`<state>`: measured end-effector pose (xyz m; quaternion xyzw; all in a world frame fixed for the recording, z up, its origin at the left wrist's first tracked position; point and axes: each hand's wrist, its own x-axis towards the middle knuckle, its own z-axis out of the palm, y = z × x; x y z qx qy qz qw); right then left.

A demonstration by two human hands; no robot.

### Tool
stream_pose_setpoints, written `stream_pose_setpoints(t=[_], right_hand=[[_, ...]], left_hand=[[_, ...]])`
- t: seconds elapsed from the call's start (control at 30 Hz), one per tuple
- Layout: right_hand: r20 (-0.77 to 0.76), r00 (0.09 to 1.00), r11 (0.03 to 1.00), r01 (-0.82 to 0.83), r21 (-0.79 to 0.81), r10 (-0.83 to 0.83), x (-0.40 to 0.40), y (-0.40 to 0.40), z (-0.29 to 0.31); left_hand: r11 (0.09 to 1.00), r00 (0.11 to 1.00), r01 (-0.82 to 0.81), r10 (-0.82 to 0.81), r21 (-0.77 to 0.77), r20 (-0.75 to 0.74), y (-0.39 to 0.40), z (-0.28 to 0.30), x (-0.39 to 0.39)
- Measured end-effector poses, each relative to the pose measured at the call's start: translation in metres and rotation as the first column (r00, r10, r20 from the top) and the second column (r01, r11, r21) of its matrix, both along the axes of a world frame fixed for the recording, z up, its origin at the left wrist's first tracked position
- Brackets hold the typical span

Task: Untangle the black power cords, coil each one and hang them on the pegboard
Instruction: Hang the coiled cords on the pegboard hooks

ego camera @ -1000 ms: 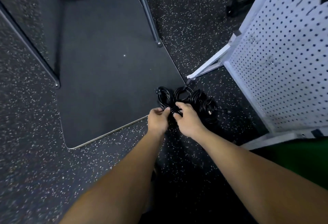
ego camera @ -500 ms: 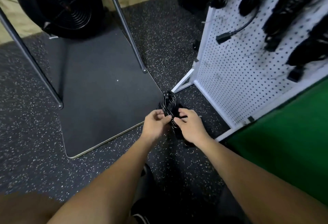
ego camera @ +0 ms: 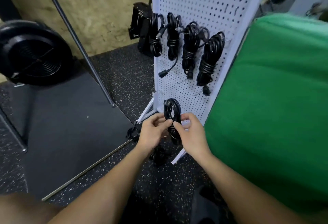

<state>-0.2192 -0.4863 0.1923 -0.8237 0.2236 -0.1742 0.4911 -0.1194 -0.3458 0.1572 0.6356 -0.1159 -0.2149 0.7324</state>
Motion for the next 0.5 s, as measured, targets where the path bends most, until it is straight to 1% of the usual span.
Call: stream_pose_setpoints(t=[0.1, 0.27, 0.5], right_hand=[[0.065, 0.997, 0.999, 0.049, -0.012, -0.048, -0.005, -0.013, 0.008], [0.134, 0.979, 0.984, 0.162, -0.076, -0.151, -0.002, -0.031, 0.018], [0.102, 0.977, 0.980, 0.195, -0.048, -0.189, 0.013, -0.057, 0.015]], left_hand=[[1.000, 0.997, 0.027, -0.026, -0.012, 0.068, -0.017, 0.016, -0.002], [0.999, 0.996, 0.045, -0.044, -0.009, 0.077, -0.046, 0.035, -0.001], [0.995, 0.995, 0.047, -0.055, 0.085, 0.086, -0.085, 0.033, 0.023]])
